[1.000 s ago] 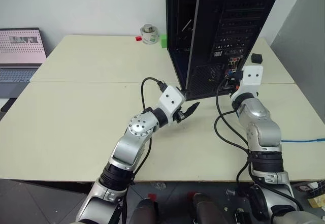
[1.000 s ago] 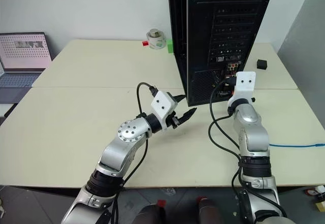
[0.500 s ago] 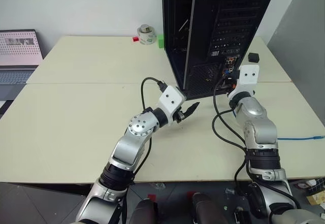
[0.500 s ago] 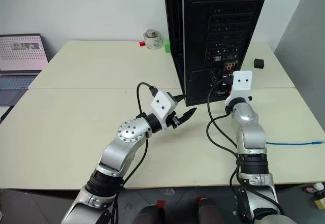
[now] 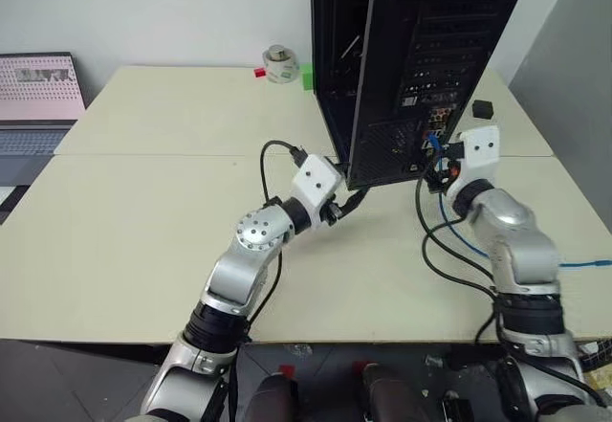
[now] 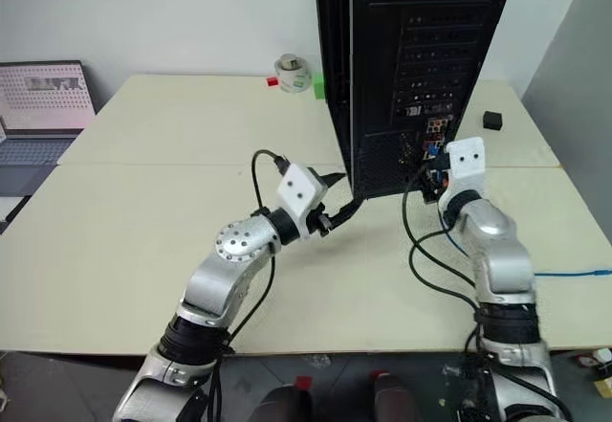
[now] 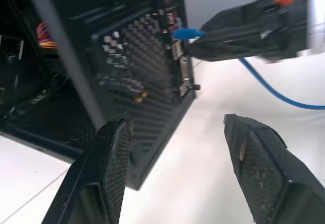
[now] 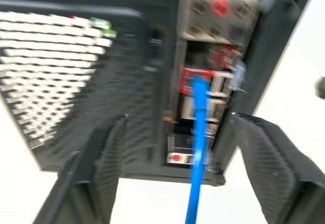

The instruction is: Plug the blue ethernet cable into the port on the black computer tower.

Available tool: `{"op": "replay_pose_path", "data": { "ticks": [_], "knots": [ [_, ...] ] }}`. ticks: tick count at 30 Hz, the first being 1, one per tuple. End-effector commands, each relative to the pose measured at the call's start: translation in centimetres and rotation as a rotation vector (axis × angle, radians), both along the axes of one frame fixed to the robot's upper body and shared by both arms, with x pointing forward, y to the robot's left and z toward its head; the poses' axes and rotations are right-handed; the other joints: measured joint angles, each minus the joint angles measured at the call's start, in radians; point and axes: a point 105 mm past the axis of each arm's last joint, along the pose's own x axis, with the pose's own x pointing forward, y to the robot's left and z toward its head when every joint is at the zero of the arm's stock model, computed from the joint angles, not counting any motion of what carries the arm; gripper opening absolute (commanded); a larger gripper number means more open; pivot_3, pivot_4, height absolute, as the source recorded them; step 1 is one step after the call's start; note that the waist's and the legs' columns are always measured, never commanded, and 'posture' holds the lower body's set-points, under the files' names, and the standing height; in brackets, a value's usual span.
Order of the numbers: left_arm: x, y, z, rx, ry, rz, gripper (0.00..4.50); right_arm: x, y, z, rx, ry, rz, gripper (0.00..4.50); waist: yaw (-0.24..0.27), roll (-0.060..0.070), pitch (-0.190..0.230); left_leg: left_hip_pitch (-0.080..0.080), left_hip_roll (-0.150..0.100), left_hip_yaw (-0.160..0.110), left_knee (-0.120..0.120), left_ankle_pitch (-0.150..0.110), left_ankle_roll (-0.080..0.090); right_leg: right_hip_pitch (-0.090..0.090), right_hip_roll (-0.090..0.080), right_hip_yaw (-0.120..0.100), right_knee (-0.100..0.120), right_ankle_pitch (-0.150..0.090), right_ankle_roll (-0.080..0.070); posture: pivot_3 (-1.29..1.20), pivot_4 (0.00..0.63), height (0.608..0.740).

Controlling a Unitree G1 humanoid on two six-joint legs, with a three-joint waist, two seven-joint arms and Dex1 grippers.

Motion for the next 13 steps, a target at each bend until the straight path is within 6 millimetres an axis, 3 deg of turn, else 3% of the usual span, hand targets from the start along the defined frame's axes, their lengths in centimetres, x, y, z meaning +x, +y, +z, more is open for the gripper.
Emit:
{"op": "replay_pose_path", "data": {
  "ticks": [1, 7, 13],
  "knots": [
    [0.3, 1.7, 1.9, -0.013, -0.029, -0.026, 3.03, -1.9, -0.8, 2.3, -0.019, -0.064, 0.116, 4.40, -0.001, 0.000, 0.000, 0.000, 0.000, 0.000, 0.000, 0.000, 0.000, 0.000, 0.000, 0.000, 0.000, 0.000, 0.000, 0.00, 0.150, 0.740],
    [0.2, 5.0, 2.0, 0.070, 0.023, -0.074, 3.03, -3.9, -3.8, 3.7, -0.066, -0.088, 0.215, 4.40, 0.004, 0.000, 0.000, 0.000, 0.000, 0.001, 0.000, 0.000, 0.000, 0.000, 0.000, 0.000, 0.000, 0.000, 0.000, 0.00, 0.150, 0.740],
    [-0.1, 7.0, 1.9, 0.097, 0.037, -0.084, 3.03, -4.6, -6.1, 4.4, -0.087, -0.093, 0.206, 4.40, 0.004, 0.000, 0.000, 0.000, 0.000, 0.001, 0.000, 0.000, 0.000, 0.000, 0.000, 0.000, 0.000, 0.000, 0.000, 0.00, 0.150, 0.740]
  ]
}}
